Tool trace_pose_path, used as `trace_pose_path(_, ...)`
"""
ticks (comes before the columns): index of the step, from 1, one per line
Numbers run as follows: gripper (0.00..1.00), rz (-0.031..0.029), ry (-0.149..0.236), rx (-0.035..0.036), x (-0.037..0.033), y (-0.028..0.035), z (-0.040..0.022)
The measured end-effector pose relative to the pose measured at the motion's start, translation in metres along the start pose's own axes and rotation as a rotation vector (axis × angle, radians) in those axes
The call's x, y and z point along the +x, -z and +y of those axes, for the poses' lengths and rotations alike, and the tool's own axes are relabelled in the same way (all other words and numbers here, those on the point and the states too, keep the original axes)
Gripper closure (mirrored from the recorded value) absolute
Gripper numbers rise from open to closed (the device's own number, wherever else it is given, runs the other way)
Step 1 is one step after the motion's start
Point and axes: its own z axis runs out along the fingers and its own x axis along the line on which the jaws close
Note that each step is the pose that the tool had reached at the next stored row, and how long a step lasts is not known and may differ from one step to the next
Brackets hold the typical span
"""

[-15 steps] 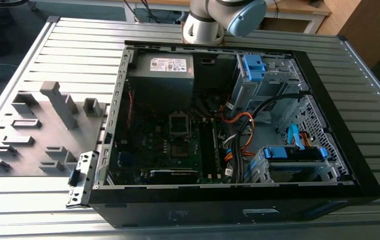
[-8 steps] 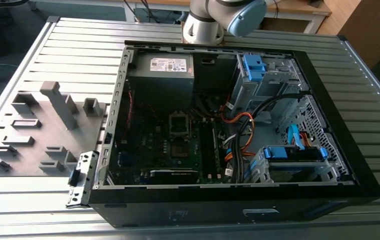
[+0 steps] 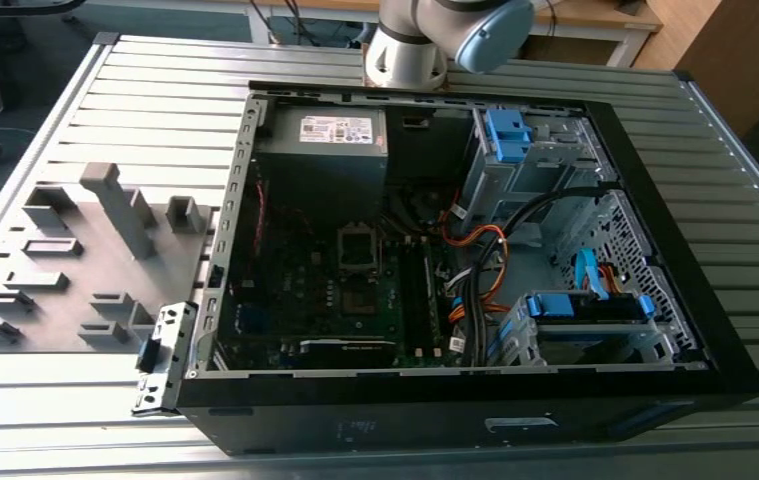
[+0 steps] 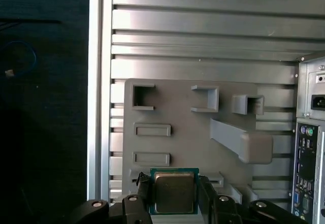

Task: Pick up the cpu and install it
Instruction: 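Pick up the cpu and move it towards the insertion slot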

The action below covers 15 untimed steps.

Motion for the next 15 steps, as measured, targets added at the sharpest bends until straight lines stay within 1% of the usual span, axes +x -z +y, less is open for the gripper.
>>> trace_pose_path(8, 0.53, 0.0024, 0.0, 0.0, -0.0286, -0.0014, -0.0029)
trace_pose_path(15, 0.53, 0.004, 0.0, -0.0001, -0.0554, -0.0028, -0.0051)
